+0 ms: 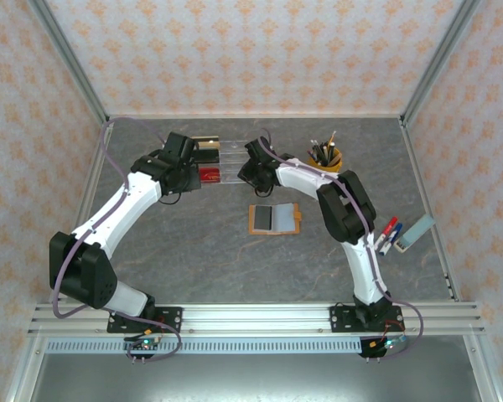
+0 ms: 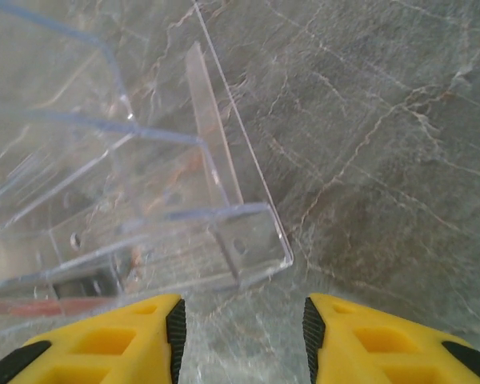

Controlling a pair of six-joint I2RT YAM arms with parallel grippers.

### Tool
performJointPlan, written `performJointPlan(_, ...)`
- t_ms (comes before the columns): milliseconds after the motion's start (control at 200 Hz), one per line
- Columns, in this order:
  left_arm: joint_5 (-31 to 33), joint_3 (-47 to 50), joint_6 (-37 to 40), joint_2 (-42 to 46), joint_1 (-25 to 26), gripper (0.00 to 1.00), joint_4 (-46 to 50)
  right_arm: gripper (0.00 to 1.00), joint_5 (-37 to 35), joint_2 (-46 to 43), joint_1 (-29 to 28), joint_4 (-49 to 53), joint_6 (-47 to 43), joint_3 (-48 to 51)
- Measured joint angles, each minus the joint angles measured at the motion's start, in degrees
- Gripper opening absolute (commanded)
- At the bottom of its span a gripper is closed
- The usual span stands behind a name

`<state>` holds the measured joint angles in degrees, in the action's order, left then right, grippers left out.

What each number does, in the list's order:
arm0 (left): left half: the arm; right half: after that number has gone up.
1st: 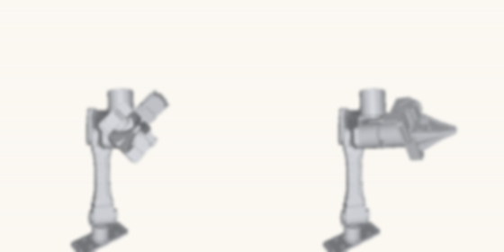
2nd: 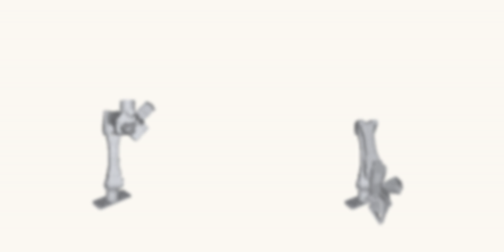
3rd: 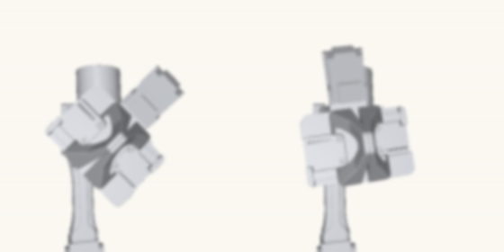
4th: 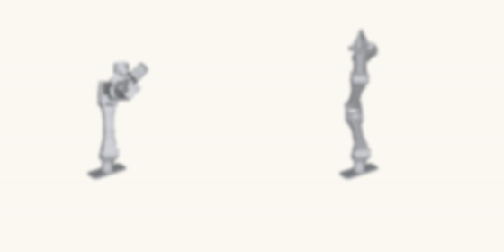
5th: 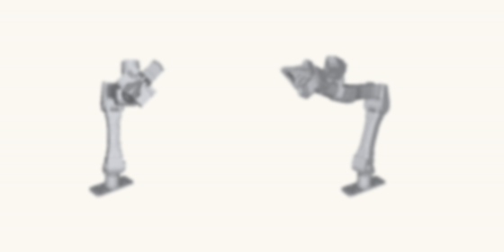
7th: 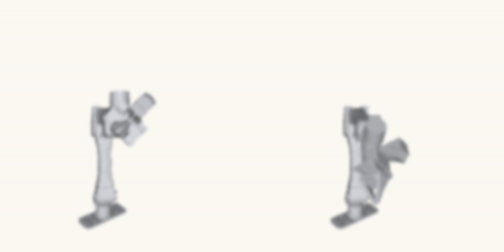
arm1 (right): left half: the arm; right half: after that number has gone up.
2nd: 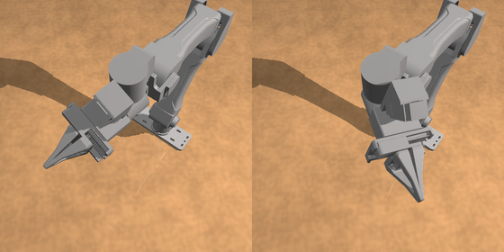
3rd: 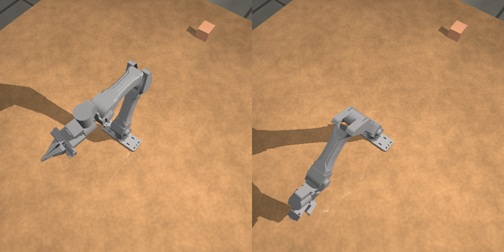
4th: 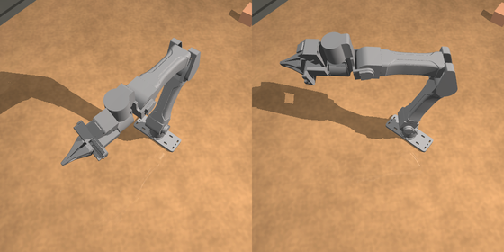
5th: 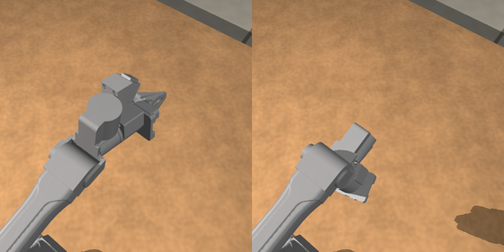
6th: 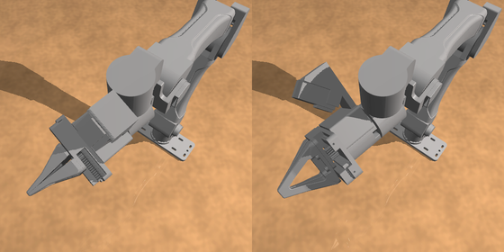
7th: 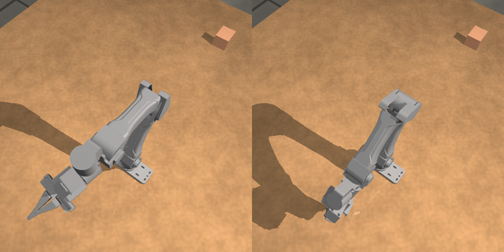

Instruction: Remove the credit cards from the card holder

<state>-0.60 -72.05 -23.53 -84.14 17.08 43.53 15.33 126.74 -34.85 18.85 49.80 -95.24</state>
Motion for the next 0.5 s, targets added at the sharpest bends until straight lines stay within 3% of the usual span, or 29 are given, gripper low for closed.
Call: performJointPlan(495,-0.6,0.7,0.0,0.0,0.0,0.0,0.0,0.45,-5.0,1.4,0.0,2.4,1.8,-2.2)
